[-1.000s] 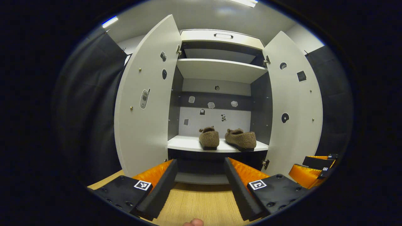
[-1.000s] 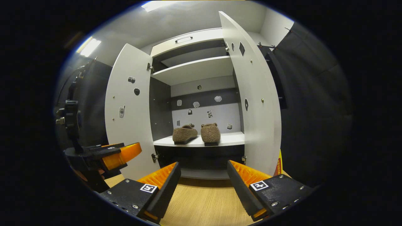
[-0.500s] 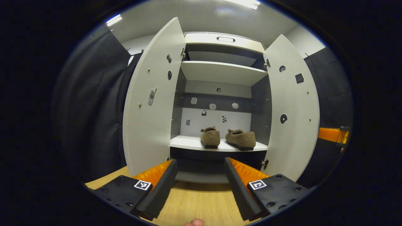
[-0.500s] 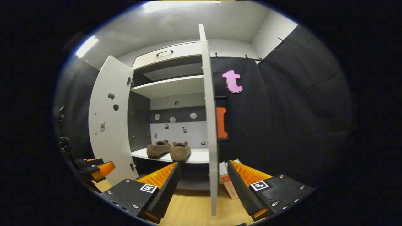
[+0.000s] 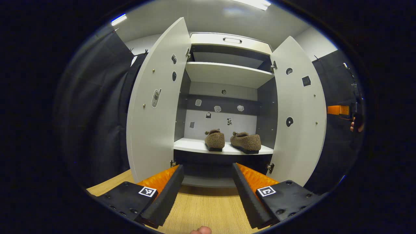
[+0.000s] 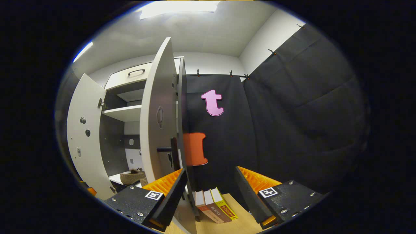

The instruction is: Grab one shoe with the right hand and put it into the shoe cabinet, grab the other shoe with the left hand and put it into the shoe cabinet; then close the right door with the right hand and the left door with the left hand.

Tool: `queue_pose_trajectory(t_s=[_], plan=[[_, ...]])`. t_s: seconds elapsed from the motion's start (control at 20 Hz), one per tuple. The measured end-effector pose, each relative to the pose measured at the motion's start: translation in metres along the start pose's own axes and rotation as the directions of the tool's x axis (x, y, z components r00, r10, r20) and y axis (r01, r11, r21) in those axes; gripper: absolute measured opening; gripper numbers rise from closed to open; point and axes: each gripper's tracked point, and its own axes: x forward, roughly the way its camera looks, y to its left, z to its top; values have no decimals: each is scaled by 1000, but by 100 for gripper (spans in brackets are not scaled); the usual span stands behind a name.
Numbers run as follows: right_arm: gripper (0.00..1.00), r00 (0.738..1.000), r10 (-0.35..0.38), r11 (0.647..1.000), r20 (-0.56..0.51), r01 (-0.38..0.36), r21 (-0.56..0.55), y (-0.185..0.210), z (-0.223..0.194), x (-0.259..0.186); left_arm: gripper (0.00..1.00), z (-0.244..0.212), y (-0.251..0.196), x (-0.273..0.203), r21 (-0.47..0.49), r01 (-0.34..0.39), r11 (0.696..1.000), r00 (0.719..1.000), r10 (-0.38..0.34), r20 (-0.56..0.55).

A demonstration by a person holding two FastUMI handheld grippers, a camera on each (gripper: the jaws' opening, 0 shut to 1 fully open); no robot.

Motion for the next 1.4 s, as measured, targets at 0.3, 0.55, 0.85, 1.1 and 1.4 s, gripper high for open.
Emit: queue_pose_trajectory(t_s=[0.3,0.55,0.85,1.1,1.4], plan=[[91,1000,13,999,0,-13,-45,5,1,18,96,-4,10,2,8,-19,1000,1000,20,-11],[89,1000,6,998,-10,-7,-65,17,1,15,97,2,16,2,4,-16,1000,1000,16,3],[88,996,79,995,-27,-81,-61,67,-2,4,97,3,22,4,17,-14,1000,1000,14,6],[98,979,205,977,-11,-205,-54,138,-8,5,97,0,26,4,17,-7,1000,1000,7,-3],[92,947,318,948,-49,-319,-5,204,-24,19,96,-4,35,0,16,-31,999,999,32,-8]])
